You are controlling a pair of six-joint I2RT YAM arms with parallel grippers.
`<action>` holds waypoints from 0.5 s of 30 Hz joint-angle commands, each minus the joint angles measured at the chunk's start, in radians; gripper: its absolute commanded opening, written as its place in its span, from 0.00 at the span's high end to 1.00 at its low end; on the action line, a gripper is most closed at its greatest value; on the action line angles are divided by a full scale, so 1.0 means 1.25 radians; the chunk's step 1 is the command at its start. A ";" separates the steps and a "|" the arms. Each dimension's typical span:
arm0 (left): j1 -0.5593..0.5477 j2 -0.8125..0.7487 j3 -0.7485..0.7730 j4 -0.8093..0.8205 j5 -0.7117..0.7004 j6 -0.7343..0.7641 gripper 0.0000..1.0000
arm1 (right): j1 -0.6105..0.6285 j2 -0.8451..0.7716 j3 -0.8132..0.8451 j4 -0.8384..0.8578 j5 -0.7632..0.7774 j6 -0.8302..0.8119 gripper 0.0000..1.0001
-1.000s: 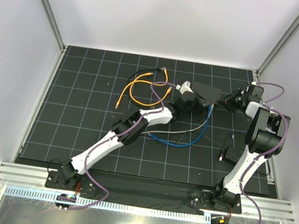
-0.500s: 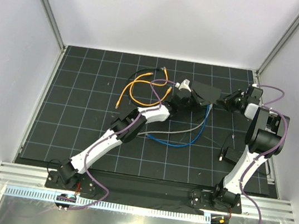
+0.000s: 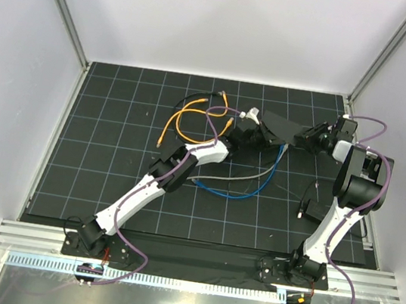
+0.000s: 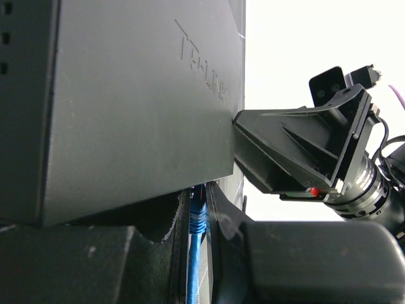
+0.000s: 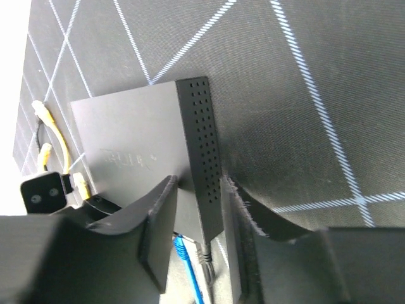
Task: Pull the plug from the switch port
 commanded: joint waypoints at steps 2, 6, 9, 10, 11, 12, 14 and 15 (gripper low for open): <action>-0.007 0.031 0.039 -0.055 0.025 -0.012 1.00 | 0.001 -0.059 -0.015 -0.039 0.013 -0.039 0.55; -0.005 0.036 0.057 -0.065 0.000 -0.011 1.00 | 0.013 -0.068 -0.011 -0.083 0.016 -0.072 0.48; -0.004 0.038 0.062 -0.067 -0.012 -0.016 1.00 | 0.019 -0.086 -0.025 -0.092 0.021 -0.084 0.43; -0.004 0.040 0.066 -0.070 -0.013 -0.016 1.00 | 0.019 -0.090 -0.027 -0.099 0.021 -0.089 0.42; -0.003 0.041 0.073 -0.070 -0.013 -0.015 1.00 | 0.019 -0.095 -0.030 -0.104 0.021 -0.095 0.43; -0.003 0.042 0.076 -0.073 -0.013 -0.015 1.00 | 0.020 -0.097 -0.031 -0.120 0.022 -0.101 0.43; 0.000 0.043 0.082 -0.081 -0.018 -0.011 1.00 | 0.020 -0.097 -0.033 -0.129 0.018 -0.119 0.43; 0.000 0.043 0.082 -0.084 -0.021 -0.010 1.00 | 0.019 -0.098 -0.034 -0.140 0.018 -0.121 0.45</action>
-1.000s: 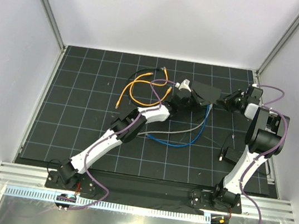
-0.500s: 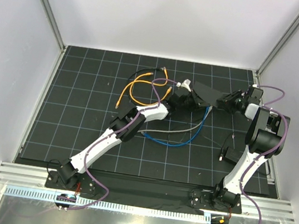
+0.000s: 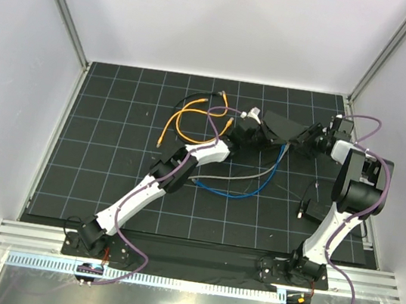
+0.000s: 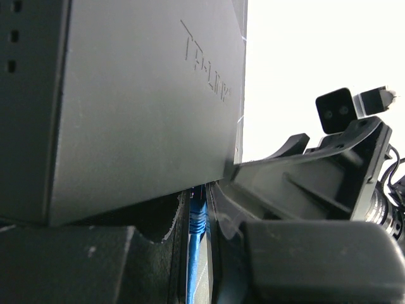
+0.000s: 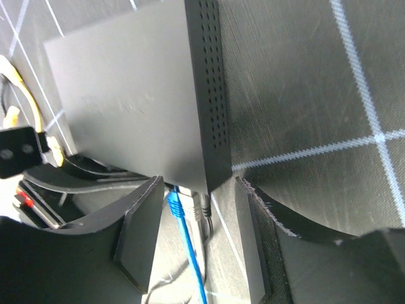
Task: Pull the plug from the switch port
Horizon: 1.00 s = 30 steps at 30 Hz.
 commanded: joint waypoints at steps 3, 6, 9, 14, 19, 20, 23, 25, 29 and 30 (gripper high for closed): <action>0.000 0.027 0.031 -0.042 -0.015 0.004 1.00 | 0.003 -0.040 -0.006 -0.054 0.004 -0.053 0.50; 0.000 0.031 0.032 -0.042 -0.012 0.000 1.00 | 0.003 -0.040 -0.001 -0.068 0.010 -0.066 0.52; 0.001 0.029 0.034 -0.049 -0.012 0.004 1.00 | 0.008 -0.034 0.005 -0.071 0.001 -0.073 0.52; 0.001 0.029 0.035 -0.055 -0.006 0.010 1.00 | 0.019 -0.020 0.026 -0.095 0.014 -0.091 0.52; 0.001 0.024 0.020 -0.053 0.008 0.004 1.00 | 0.028 -0.016 0.028 -0.075 0.039 -0.073 0.50; 0.003 0.022 0.008 -0.049 0.010 0.005 1.00 | 0.028 -0.011 0.024 -0.058 0.052 -0.067 0.50; 0.001 0.010 -0.004 -0.070 0.018 0.020 1.00 | 0.029 0.002 0.014 -0.019 0.064 -0.039 0.51; 0.001 0.007 -0.012 -0.079 0.029 0.023 1.00 | 0.028 0.003 0.009 -0.008 0.097 -0.024 0.51; 0.001 0.015 0.003 -0.093 0.056 0.023 1.00 | 0.030 0.002 -0.006 0.043 0.100 0.003 0.52; 0.001 0.015 -0.004 -0.096 0.061 0.023 1.00 | 0.033 0.011 -0.001 0.038 0.109 0.002 0.52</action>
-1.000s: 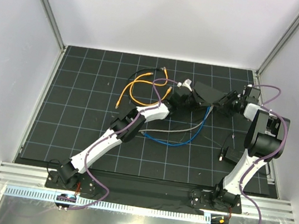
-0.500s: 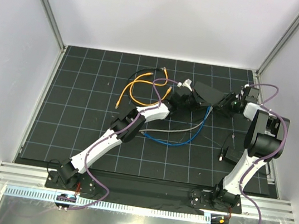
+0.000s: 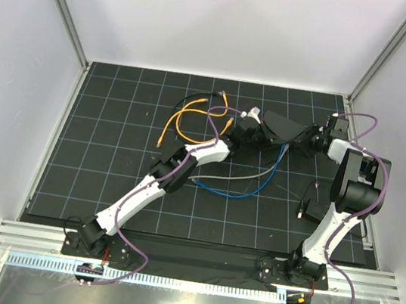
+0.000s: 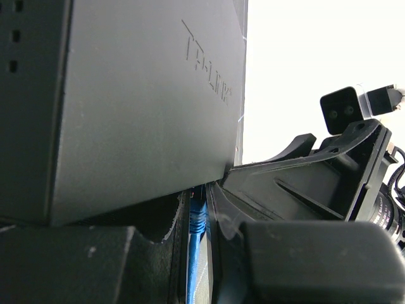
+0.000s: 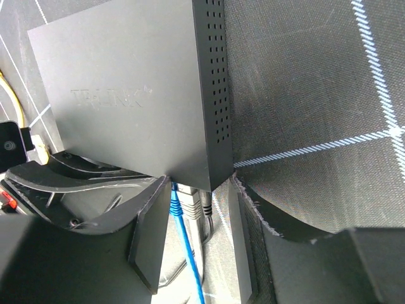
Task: Pull the plug from the switch port
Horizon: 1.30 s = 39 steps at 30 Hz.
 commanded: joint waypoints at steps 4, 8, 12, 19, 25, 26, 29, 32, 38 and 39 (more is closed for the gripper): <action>0.001 -0.003 -0.042 -0.085 0.061 0.032 1.00 | 0.010 0.033 0.011 0.045 0.053 0.024 0.54; 0.004 0.012 -0.016 -0.079 0.071 0.027 1.00 | 0.030 0.027 0.038 -0.014 0.058 -0.015 0.54; 0.007 0.018 0.032 -0.138 0.080 0.062 1.00 | 0.031 0.027 0.041 -0.023 0.097 -0.020 0.53; -0.001 0.001 -0.028 -0.115 0.120 0.062 1.00 | 0.043 0.060 0.030 0.038 0.166 0.062 0.58; -0.004 -0.020 -0.096 -0.046 0.148 0.072 1.00 | 0.042 0.071 0.014 0.085 0.188 0.113 0.60; -0.004 -0.024 -0.106 -0.014 0.155 0.073 1.00 | 0.042 0.071 0.014 0.083 0.192 0.117 0.60; 0.002 -0.041 -0.132 -0.007 0.157 0.075 1.00 | 0.036 0.071 0.011 0.090 0.182 0.115 0.60; 0.009 -0.070 -0.167 0.020 0.141 0.092 1.00 | 0.030 0.072 0.011 0.094 0.154 0.112 0.60; 0.021 -0.160 -0.178 -0.031 0.126 0.208 1.00 | 0.026 0.078 0.018 0.094 0.117 0.099 0.59; 0.023 -0.187 -0.179 -0.040 0.123 0.227 1.00 | 0.026 0.077 0.017 0.107 0.112 0.099 0.59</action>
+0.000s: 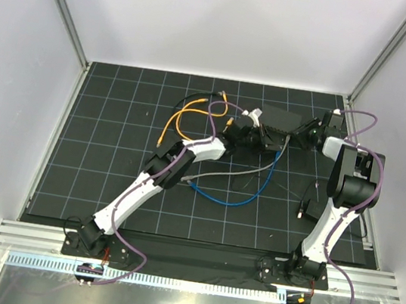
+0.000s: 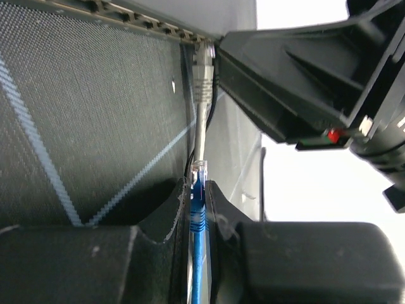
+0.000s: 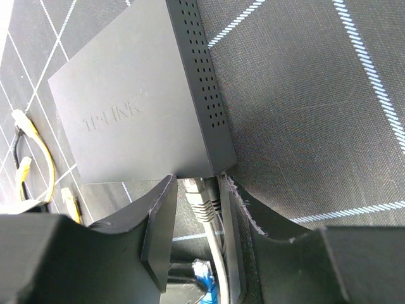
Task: Pull the plug from the switch port
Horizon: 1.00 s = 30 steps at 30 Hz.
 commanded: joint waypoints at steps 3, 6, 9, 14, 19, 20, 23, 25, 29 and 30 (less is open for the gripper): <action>0.020 -0.138 -0.023 -0.089 -0.025 0.162 1.00 | -0.007 0.016 -0.019 0.001 0.026 -0.023 0.59; 0.041 -0.145 -0.015 -0.055 -0.001 0.130 1.00 | -0.008 0.016 -0.020 0.001 0.025 -0.026 0.59; 0.045 -0.173 -0.034 -0.020 0.009 0.101 1.00 | -0.010 0.018 -0.016 0.001 0.021 -0.026 0.59; 0.052 -0.272 -0.070 -0.142 -0.052 0.203 1.00 | -0.014 0.012 -0.021 0.002 0.017 -0.026 0.59; 0.072 -0.365 -0.150 -0.165 -0.104 0.288 1.00 | -0.015 0.013 -0.021 0.005 0.010 -0.025 0.59; 0.077 -0.374 -0.148 -0.170 -0.103 0.293 1.00 | -0.016 0.013 -0.022 0.006 0.009 -0.023 0.59; 0.090 -0.399 -0.118 -0.205 -0.138 0.354 1.00 | -0.016 0.011 -0.024 0.006 0.009 -0.023 0.59; 0.098 -0.407 -0.081 -0.252 -0.196 0.410 1.00 | -0.015 0.008 -0.025 0.008 0.007 -0.022 0.59; 0.122 -0.451 -0.066 -0.272 -0.414 0.485 1.00 | -0.018 0.008 -0.026 0.008 0.007 -0.025 0.59; 0.132 -0.455 -0.060 -0.281 -0.457 0.491 1.00 | -0.018 0.007 -0.025 0.007 0.007 -0.026 0.59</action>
